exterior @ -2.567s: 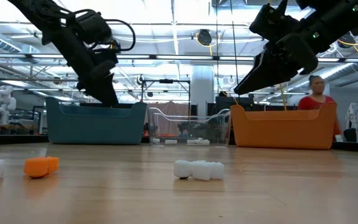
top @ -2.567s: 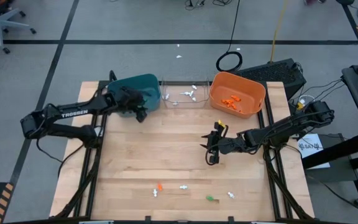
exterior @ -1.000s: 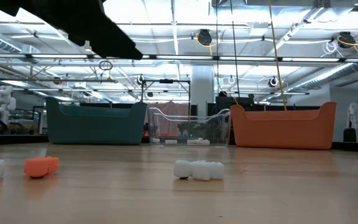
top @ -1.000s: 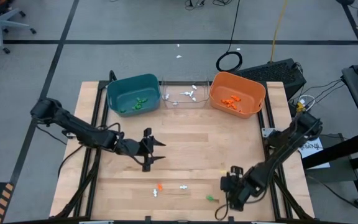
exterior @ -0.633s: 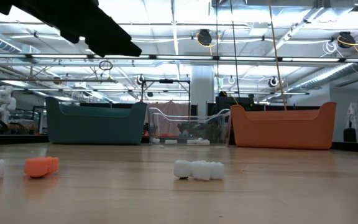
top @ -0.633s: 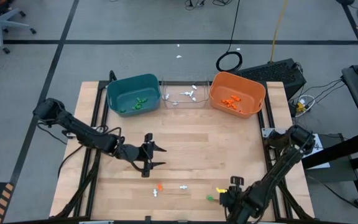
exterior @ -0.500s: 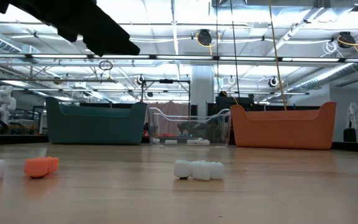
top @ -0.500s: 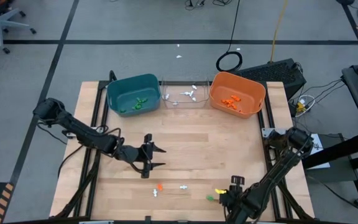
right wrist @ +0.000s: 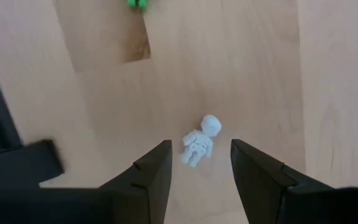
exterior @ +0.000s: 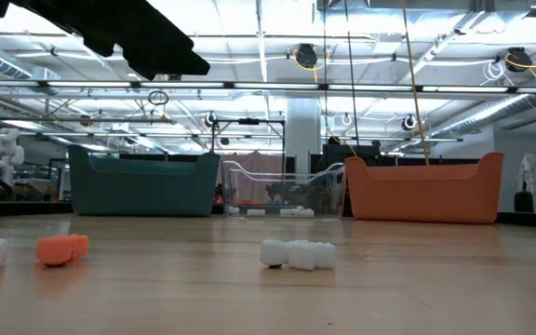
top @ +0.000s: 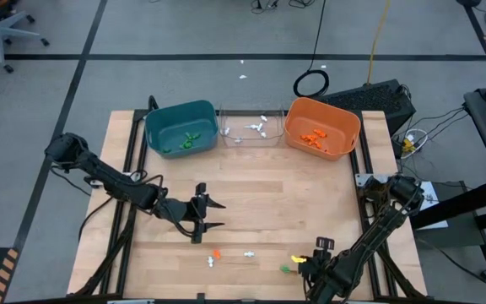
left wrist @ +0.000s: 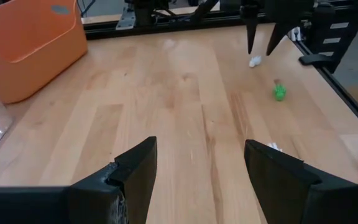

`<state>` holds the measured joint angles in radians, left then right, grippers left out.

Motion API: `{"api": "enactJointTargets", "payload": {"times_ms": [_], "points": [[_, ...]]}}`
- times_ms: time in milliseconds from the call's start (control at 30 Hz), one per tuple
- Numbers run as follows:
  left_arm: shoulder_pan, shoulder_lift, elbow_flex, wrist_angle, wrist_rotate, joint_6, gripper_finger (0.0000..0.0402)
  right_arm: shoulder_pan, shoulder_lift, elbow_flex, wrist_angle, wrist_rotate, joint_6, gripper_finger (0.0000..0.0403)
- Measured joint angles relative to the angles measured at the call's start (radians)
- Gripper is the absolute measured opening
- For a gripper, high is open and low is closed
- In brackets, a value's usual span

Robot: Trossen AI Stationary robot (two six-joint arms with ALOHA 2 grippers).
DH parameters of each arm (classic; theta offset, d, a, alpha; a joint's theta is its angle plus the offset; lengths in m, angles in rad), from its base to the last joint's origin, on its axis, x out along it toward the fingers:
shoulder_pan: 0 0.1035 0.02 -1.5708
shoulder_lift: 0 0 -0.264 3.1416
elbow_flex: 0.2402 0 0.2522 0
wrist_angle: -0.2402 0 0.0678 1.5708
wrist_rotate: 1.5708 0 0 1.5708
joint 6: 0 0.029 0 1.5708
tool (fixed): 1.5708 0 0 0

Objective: Sort Halloween decoration
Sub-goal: Put the white skeleton toy into the transparent bin

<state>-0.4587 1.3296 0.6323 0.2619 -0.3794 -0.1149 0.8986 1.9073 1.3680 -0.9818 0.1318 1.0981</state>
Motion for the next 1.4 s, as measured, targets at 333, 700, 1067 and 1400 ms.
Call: {"api": "enactJointTargets", "payload": {"times_ms": [333,700,1067,1400], "points": [[0.0,0.0,0.0,-0.008,0.0,0.027,0.024,-0.009,0.069,0.0,-0.007,-0.007,-0.053,0.0148],[0.0,0.0,0.0,-0.008,0.0,0.091,0.024,-0.047,0.069,0.0,-0.002,-0.082,-0.112,0.0088],[0.0,0.0,0.0,-0.008,0.0,0.148,0.024,-0.081,0.065,-0.001,0.0,-0.109,-0.247,0.0014],[0.001,0.0,0.0,0.002,-0.017,0.249,0.024,-0.1,-0.072,-0.001,0.013,0.03,-0.345,0.0004]]}}
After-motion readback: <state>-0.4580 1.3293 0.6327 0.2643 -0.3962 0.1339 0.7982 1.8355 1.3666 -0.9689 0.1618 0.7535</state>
